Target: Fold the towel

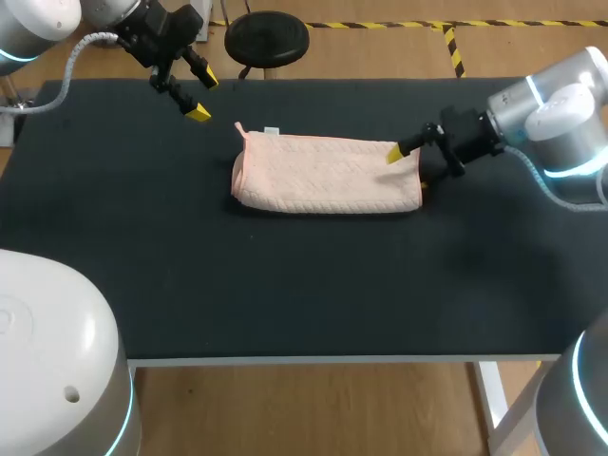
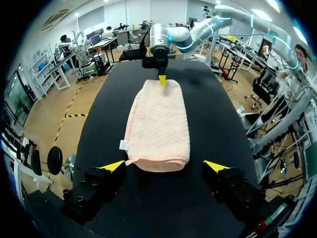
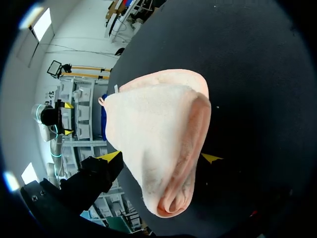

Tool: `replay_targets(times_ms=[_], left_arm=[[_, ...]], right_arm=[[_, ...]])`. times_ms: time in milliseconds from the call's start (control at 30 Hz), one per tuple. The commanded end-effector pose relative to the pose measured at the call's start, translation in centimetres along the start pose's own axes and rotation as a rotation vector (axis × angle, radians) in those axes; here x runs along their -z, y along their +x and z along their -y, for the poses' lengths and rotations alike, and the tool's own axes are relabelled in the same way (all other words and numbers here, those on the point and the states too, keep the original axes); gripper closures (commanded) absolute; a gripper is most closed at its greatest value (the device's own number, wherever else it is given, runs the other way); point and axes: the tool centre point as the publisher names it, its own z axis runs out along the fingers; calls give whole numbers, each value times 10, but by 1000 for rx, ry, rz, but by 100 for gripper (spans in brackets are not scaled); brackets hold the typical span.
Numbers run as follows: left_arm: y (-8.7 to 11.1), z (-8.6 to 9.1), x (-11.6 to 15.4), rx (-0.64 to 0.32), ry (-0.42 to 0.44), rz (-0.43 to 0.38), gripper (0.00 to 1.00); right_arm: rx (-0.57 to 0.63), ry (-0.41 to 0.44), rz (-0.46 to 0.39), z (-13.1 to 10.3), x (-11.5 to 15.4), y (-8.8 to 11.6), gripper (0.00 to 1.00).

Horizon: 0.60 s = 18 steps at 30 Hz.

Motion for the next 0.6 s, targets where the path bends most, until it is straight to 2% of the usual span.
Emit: replay_targets(times_ms=[33, 333, 600], left_arm=[[0, -1, -1, -2, 2, 1, 0], [0, -1, -1, -2, 2, 1, 0], [0, -1, -1, -2, 2, 1, 0]], right_arm=[[2, -2, 18, -1, 8, -13, 0], [28, 0, 0, -7, -2, -17, 0], [38, 8, -58, -9, -17, -3, 0]])
